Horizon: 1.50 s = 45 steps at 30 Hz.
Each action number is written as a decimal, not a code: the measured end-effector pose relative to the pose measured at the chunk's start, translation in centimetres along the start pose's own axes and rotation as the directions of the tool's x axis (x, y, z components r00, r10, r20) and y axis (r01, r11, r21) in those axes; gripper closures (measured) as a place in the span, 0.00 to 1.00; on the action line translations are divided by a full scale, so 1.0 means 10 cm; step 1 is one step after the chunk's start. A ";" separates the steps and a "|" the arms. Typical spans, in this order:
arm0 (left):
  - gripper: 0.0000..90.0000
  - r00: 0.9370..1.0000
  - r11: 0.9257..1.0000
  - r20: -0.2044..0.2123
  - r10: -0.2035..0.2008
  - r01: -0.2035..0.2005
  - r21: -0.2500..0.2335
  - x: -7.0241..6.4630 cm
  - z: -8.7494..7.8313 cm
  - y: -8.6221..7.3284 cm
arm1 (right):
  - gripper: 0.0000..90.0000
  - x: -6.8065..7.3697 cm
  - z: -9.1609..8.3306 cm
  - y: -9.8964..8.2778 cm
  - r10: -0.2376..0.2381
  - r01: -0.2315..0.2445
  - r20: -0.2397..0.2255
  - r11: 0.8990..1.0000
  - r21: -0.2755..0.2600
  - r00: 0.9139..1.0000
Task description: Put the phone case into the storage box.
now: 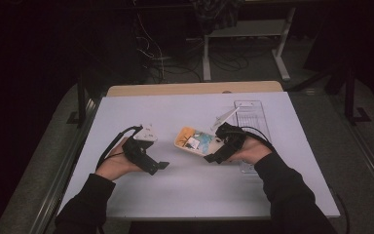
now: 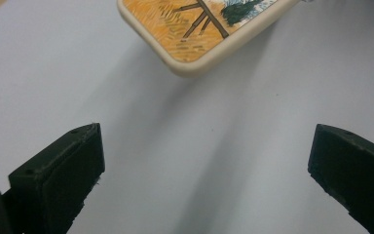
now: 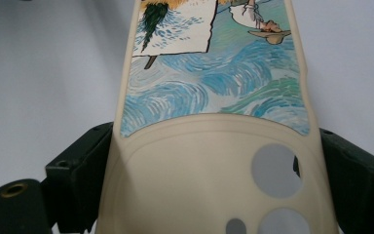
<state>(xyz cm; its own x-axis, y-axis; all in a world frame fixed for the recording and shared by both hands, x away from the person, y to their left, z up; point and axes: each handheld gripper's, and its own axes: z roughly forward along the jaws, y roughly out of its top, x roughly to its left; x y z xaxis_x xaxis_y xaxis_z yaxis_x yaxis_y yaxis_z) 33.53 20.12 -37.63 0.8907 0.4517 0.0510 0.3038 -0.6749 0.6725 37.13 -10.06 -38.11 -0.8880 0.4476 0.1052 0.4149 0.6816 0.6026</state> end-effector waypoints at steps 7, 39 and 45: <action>0.02 0.996 0.995 -0.010 -0.094 0.093 -0.042 -0.03 0.04 -0.15 | 0.11 0.04 0.02 -0.02 0.057 -0.057 0.012 0.998 -0.006 0.998; 0.00 0.995 0.991 -0.034 -0.091 0.087 -0.098 -0.17 0.26 -0.18 | 0.11 0.07 0.09 -0.08 0.114 -0.114 -0.035 0.993 -0.014 0.993; 0.00 0.995 0.991 -0.051 -0.081 0.075 -0.109 -0.22 0.31 -0.14 | 0.11 0.08 0.10 -0.07 0.109 -0.110 -0.040 0.994 -0.015 0.993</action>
<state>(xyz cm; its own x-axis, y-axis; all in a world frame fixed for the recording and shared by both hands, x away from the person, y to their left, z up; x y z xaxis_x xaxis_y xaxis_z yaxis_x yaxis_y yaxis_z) 32.18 18.22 -40.96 0.8448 0.5341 0.0340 0.3313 -0.5718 0.7505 36.29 -9.65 -39.23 -0.8446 0.4958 0.2019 0.5069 0.6194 0.5996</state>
